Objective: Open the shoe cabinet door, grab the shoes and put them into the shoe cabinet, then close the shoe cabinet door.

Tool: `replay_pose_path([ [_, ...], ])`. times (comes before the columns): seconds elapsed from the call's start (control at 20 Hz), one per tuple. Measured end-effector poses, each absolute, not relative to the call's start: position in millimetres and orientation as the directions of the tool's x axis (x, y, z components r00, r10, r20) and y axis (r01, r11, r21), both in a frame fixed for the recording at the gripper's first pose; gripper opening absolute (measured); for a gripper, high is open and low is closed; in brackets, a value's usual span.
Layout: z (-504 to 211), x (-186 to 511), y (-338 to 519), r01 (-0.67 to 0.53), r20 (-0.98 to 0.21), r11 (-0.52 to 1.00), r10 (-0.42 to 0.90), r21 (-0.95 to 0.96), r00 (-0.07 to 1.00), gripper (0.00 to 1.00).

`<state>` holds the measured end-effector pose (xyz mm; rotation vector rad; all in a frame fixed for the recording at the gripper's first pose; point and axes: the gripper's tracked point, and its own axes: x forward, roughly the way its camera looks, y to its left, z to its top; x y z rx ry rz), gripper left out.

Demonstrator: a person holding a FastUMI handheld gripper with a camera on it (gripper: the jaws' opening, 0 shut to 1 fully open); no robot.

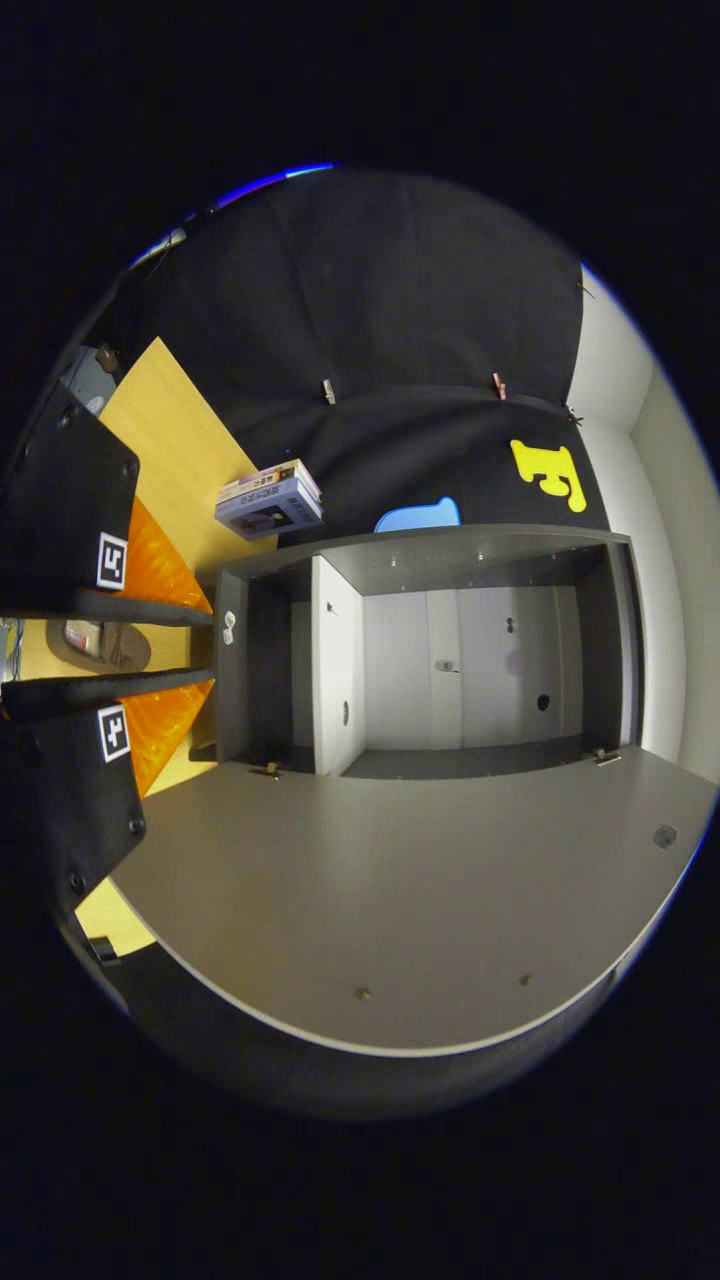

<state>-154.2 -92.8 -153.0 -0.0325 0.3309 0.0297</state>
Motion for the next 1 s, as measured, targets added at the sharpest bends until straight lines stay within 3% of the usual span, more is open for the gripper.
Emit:
replay_pose_path([
  [0.55,-345.4,-141.1,-91.7,0.104,-0.632,0.994,-0.072,0.015,0.772,0.27],
  [1.0,-446.3,-142.3,-84.1,0.15,-0.751,0.989,-0.11,-0.014,0.651,0.28],
])
